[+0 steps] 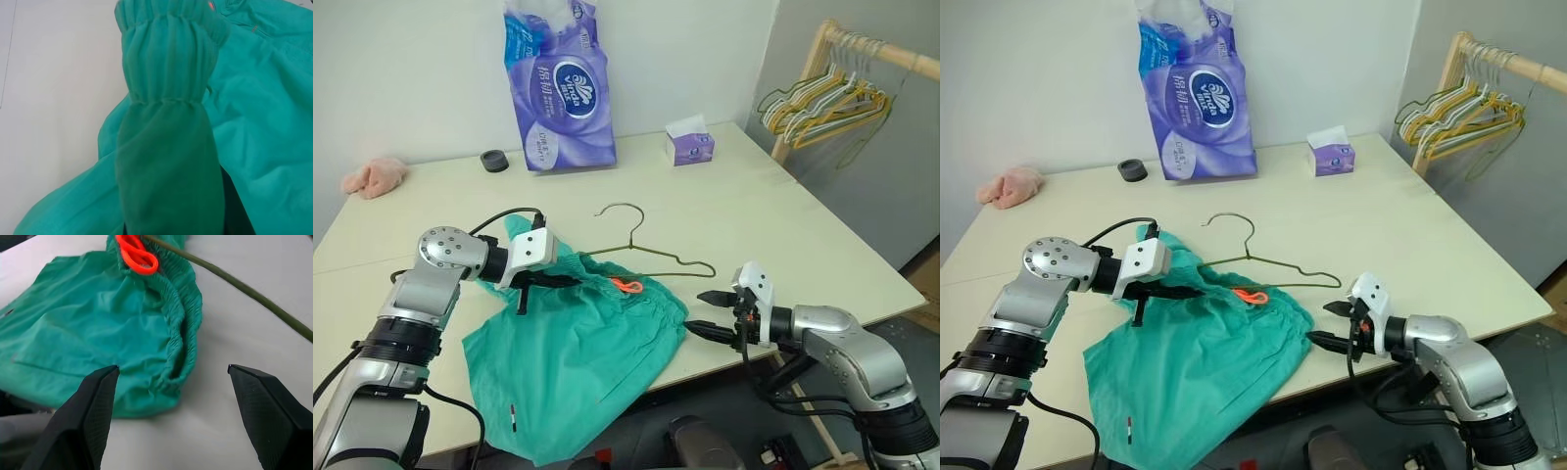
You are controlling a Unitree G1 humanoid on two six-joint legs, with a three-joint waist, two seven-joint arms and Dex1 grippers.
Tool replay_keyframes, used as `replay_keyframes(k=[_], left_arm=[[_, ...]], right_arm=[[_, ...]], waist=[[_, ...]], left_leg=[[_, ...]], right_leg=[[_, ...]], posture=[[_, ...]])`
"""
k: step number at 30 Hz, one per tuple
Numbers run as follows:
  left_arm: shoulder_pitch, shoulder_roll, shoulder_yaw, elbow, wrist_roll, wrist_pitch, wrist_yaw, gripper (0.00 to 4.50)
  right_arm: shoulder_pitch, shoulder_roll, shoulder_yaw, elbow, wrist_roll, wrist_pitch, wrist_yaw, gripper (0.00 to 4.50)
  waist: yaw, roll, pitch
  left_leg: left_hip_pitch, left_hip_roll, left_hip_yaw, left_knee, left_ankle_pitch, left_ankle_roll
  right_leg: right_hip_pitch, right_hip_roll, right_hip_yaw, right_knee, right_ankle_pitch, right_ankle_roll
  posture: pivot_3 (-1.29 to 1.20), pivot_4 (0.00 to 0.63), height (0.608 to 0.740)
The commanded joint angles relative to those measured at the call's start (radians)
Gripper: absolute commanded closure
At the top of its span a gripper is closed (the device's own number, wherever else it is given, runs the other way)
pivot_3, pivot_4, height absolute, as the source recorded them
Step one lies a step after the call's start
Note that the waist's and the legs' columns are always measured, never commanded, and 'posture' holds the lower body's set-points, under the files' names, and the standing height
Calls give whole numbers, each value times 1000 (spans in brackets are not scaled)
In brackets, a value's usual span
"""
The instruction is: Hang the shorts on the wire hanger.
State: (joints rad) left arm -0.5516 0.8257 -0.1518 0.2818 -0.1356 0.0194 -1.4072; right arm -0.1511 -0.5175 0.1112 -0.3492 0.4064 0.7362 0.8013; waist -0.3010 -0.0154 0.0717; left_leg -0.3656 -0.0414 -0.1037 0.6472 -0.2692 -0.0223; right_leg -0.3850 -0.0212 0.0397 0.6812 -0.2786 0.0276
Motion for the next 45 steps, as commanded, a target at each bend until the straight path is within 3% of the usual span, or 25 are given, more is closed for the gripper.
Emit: replay_keyframes(k=[1,11,15,23,24,29,34,45], left_arm=[[-15,18,21,-30,-9,5,1,4500],[-15,18,25,-38,-11,11,6,4500],[-12,18,29,-41,-12,14,12,4500],[-3,16,53,-47,-28,32,44,4500],[-2,16,58,-50,-33,40,48,4500],[26,44,88,-122,-71,111,39,4500],[27,105,117,-234,-170,269,-13,4500],[115,179,122,-290,-204,284,-57,4500]], right_arm=[[7,27,14,8,-22,-21,-54,715],[12,110,125,71,-70,-69,-98,715],[-3,131,152,113,-111,-98,-123,1553],[-18,130,108,150,-148,-164,-167,4352],[-22,125,98,156,-149,-174,-167,4460],[-57,74,36,188,-118,-192,-108,4460],[-114,-62,-28,198,32,-79,106,4460],[-135,-128,-26,185,71,-41,173,4460]], waist=[[2,0,0],[-1,-1,-2],[1,-1,-2],[1,-1,-2],[1,-1,-2],[0,-1,-2],[0,-1,-2],[0,-1,-3]], left_leg=[[0,0,0,0,0,0],[0,0,0,0,0,0],[0,0,0,0,0,0],[0,0,0,0,0,0],[0,0,0,0,0,0],[0,0,0,0,0,0],[0,0,0,0,0,0],[1,0,0,0,0,0]], right_leg=[[0,0,0,0,0,0],[0,0,0,0,0,0],[0,0,0,0,0,0],[0,0,0,0,0,0],[0,0,0,0,0,0],[0,0,0,0,0,0],[0,0,0,0,0,0],[1,0,0,0,0,0]], posture=[[-311,32,740],[-301,29,740],[-298,30,740],[-298,29,740],[-298,29,740],[-298,26,740],[-297,22,740],[-296,22,740]])
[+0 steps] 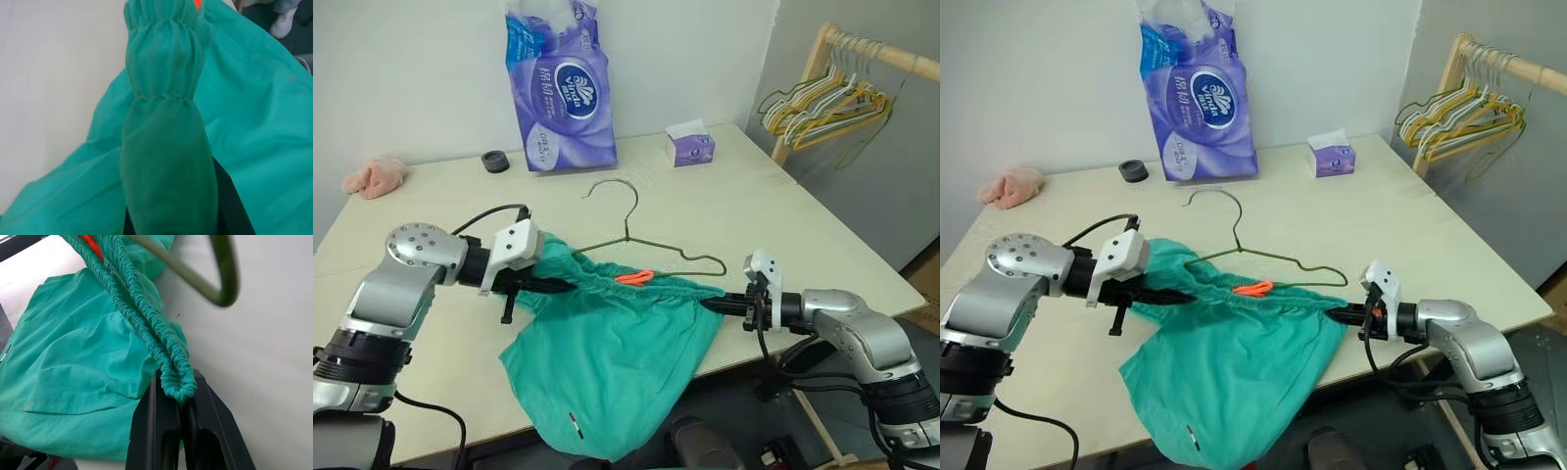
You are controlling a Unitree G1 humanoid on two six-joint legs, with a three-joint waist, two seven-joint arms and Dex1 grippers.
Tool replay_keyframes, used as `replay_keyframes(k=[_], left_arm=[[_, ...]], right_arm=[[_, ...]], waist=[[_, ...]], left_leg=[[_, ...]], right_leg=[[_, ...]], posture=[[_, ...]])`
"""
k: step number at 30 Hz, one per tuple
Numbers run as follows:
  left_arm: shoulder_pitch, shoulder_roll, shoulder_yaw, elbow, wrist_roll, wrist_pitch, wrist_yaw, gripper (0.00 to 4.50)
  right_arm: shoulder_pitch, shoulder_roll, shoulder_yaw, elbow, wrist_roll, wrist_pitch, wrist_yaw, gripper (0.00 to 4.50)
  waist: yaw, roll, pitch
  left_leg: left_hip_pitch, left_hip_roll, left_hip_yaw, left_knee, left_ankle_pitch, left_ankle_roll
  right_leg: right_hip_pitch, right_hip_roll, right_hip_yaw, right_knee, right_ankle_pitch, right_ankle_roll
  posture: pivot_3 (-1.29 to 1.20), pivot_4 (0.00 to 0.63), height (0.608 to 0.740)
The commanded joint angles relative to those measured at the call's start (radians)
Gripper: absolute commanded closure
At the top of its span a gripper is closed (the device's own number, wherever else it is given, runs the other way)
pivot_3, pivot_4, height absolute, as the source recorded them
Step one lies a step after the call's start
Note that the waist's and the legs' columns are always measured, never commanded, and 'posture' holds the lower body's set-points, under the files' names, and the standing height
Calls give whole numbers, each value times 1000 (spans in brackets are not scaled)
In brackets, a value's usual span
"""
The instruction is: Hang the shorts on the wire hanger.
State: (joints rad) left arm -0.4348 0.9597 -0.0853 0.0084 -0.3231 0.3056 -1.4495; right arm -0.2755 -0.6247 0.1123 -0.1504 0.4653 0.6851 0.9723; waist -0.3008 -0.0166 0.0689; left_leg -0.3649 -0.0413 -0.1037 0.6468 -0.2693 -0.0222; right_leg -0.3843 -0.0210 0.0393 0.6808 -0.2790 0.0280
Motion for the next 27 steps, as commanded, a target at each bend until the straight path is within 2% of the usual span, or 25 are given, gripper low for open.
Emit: replay_keyframes(k=[1,19,27], left_arm=[[3,50,55,-17,-19,-5,-22,4500],[-3,82,17,112,61,-154,-51,4500],[-55,29,70,88,-50,-20,5,4500]], right_arm=[[-9,-22,-27,-19,16,17,5,4460],[-4,-46,-46,-38,60,78,4,4460],[-4,-50,-44,-13,63,105,-6,4460]], waist=[[1,0,0],[2,0,0],[5,0,0]], left_leg=[[0,0,0,0,0,0],[0,0,1,0,0,0],[0,0,0,0,0,0]], right_leg=[[0,0,0,0,0,0],[0,0,1,0,0,0],[0,0,0,0,-1,2]], posture=[[-297,22,740],[-301,24,740],[-300,26,740]])
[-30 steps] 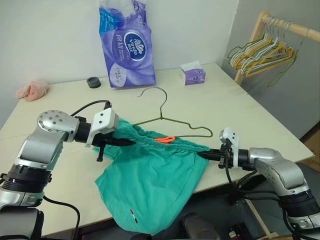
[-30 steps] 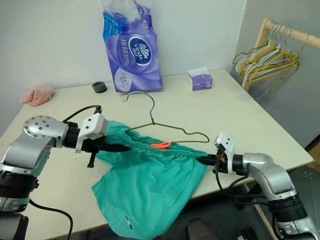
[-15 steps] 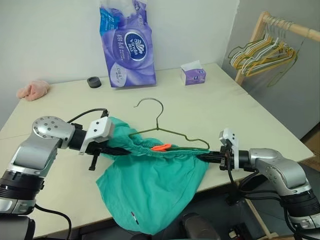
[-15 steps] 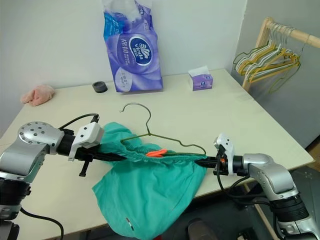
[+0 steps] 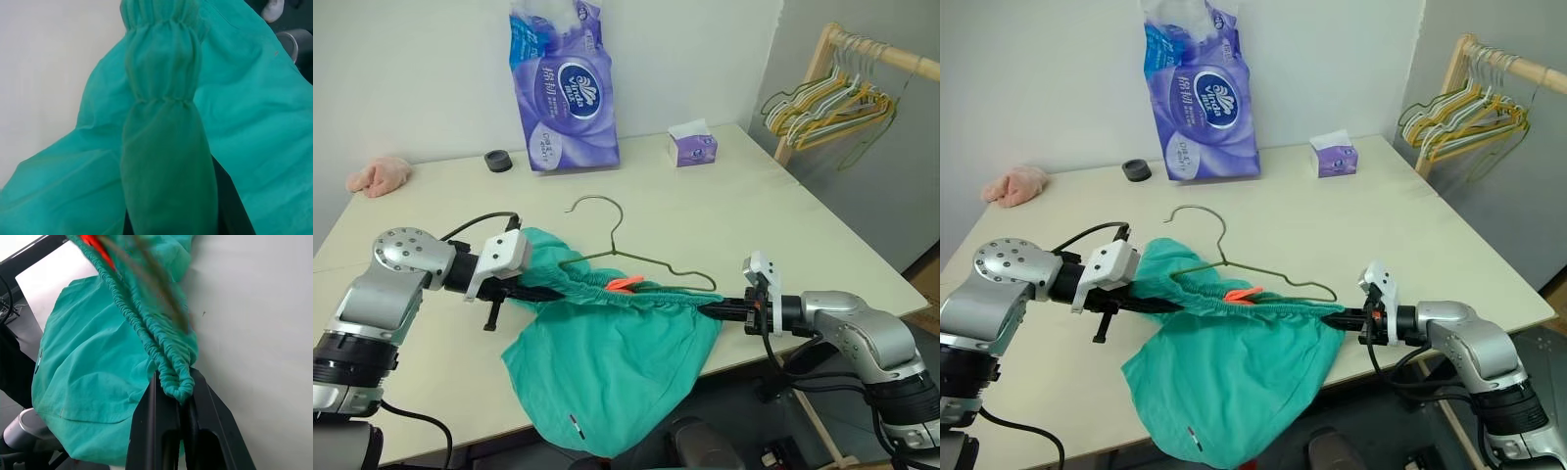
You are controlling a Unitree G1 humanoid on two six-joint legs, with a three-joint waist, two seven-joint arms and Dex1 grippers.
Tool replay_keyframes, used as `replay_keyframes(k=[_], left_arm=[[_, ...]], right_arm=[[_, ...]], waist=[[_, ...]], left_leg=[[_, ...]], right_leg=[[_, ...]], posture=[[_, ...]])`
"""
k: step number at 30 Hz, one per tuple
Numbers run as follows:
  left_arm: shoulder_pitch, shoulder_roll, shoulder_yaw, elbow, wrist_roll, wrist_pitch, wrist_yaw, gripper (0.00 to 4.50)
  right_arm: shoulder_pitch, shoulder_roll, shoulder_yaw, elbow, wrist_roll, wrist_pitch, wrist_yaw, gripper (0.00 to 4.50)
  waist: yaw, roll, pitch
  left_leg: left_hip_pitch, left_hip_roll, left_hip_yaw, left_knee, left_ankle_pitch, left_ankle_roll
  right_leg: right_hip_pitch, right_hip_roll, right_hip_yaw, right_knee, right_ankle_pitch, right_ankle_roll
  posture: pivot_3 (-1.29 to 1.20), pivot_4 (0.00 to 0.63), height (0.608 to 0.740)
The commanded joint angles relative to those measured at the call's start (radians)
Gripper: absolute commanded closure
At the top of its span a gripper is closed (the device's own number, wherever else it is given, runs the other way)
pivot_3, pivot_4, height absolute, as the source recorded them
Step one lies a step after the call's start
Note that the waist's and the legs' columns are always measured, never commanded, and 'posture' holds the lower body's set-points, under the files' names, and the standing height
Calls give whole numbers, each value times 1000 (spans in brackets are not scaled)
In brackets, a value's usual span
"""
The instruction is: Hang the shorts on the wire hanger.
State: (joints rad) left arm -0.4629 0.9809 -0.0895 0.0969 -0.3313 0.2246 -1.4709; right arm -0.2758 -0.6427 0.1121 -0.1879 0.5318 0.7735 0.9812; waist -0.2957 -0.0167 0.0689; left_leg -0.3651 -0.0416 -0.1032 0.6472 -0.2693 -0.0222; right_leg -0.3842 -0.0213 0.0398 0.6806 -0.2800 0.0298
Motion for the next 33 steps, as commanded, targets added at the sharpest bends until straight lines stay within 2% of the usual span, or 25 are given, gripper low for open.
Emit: replay_keyframes(k=[1,13,33], left_arm=[[-27,7,77,-10,-54,77,27,4500],[49,78,75,-131,-95,126,-28,4500],[55,103,35,-55,3,24,-4,4500]], right_arm=[[-3,-32,-44,28,-3,21,-16,4460],[-17,-38,-48,76,-10,20,-11,4460],[0,-65,-46,40,-12,1,24,4460]], waist=[[0,0,0],[0,0,0],[4,0,0]], left_leg=[[0,0,0,0,0,0],[0,0,0,0,0,0],[0,0,1,0,0,0]], right_leg=[[0,0,0,0,0,0],[0,0,0,0,1,-2],[0,0,1,0,1,-1]], posture=[[-300,26,740],[-295,22,740],[-302,21,740]])
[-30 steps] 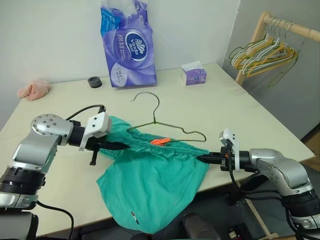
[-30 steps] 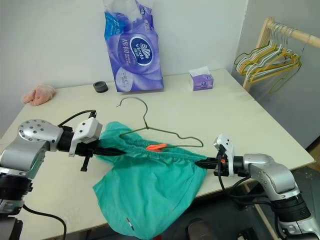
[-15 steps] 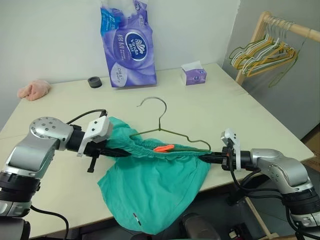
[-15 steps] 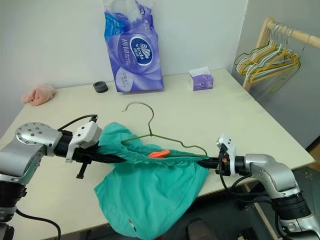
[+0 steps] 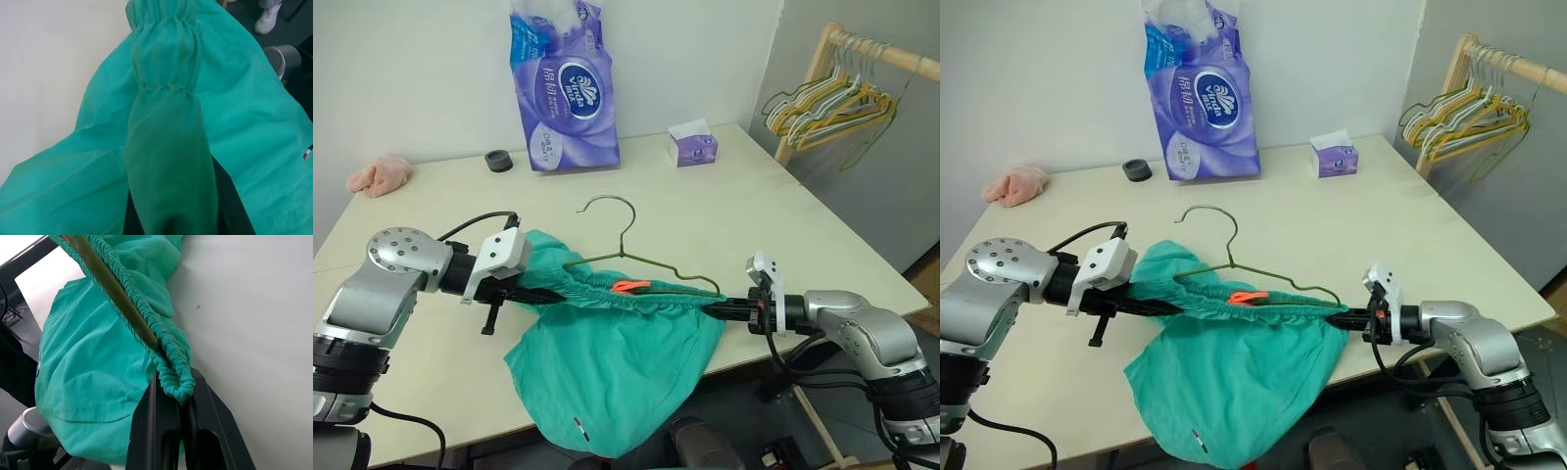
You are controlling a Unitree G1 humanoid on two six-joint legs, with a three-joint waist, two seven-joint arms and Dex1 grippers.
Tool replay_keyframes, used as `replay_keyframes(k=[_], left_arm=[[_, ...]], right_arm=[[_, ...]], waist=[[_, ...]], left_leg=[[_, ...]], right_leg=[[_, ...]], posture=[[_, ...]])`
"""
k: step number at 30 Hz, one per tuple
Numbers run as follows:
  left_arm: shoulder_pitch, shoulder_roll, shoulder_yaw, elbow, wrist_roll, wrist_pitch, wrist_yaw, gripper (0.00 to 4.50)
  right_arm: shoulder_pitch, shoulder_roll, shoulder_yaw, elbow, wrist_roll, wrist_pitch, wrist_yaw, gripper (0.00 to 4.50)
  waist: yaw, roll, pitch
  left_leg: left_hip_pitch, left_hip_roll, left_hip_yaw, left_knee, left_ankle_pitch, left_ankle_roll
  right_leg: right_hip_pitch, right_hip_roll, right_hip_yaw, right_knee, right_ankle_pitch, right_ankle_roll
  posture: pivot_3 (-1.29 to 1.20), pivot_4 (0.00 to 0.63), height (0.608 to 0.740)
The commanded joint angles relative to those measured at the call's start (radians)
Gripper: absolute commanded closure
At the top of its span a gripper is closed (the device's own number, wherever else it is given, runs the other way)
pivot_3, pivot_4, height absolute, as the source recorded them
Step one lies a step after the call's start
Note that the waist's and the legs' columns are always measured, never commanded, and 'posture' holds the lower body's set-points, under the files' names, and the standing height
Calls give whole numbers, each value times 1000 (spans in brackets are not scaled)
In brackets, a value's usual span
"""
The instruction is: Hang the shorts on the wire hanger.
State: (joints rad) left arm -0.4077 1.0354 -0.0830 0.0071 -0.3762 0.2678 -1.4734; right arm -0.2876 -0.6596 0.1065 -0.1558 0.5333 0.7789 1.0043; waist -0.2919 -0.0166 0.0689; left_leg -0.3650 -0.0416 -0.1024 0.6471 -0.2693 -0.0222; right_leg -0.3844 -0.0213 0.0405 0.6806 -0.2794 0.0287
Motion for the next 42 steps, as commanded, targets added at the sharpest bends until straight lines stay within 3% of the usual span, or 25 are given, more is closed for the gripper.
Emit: replay_keyframes(k=[1,14,19,27,34,37,42], left_arm=[[3,52,26,39,55,-27,-3,4500],[-3,53,9,101,117,-84,24,4500],[8,42,-12,94,138,-98,45,4500],[-2,-2,-21,91,150,-93,91,4500],[17,-65,-29,53,157,-74,149,4500],[28,-77,-32,47,166,-75,161,4500],[47,-98,-34,30,177,-72,178,4500]], right_arm=[[12,-52,-42,9,-14,-6,3,4460],[12,-150,-22,-20,-31,-55,81,4460],[-85,-197,24,-23,-67,-104,125,4460],[-236,-182,119,11,-132,-135,164,4460],[-296,-71,188,2,-187,-115,101,4460],[-302,-66,179,-6,-196,-116,97,3740],[-278,-100,159,-68,-220,-144,91,2040]], waist=[[0,0,0],[0,0,0],[-2,0,0],[-10,0,0],[-12,0,0],[-11,0,0],[-11,0,0]], left_leg=[[0,0,0,0,0,0],[0,0,0,0,0,0],[0,0,0,0,0,0],[0,0,0,0,0,0],[0,0,-1,0,0,0],[-1,0,0,0,0,0],[-1,0,-1,0,0,0]], right_leg=[[0,0,0,0,0,0],[0,0,0,0,-1,2],[0,0,0,0,-2,3],[0,0,0,0,0,0],[-1,0,0,0,0,-1],[-1,-1,0,0,0,-1],[-1,-1,0,0,0,-1]], posture=[[-303,21,740],[-308,23,740],[-314,23,740],[-317,20,740],[-316,15,740],[-316,13,740],[-319,15,740]])
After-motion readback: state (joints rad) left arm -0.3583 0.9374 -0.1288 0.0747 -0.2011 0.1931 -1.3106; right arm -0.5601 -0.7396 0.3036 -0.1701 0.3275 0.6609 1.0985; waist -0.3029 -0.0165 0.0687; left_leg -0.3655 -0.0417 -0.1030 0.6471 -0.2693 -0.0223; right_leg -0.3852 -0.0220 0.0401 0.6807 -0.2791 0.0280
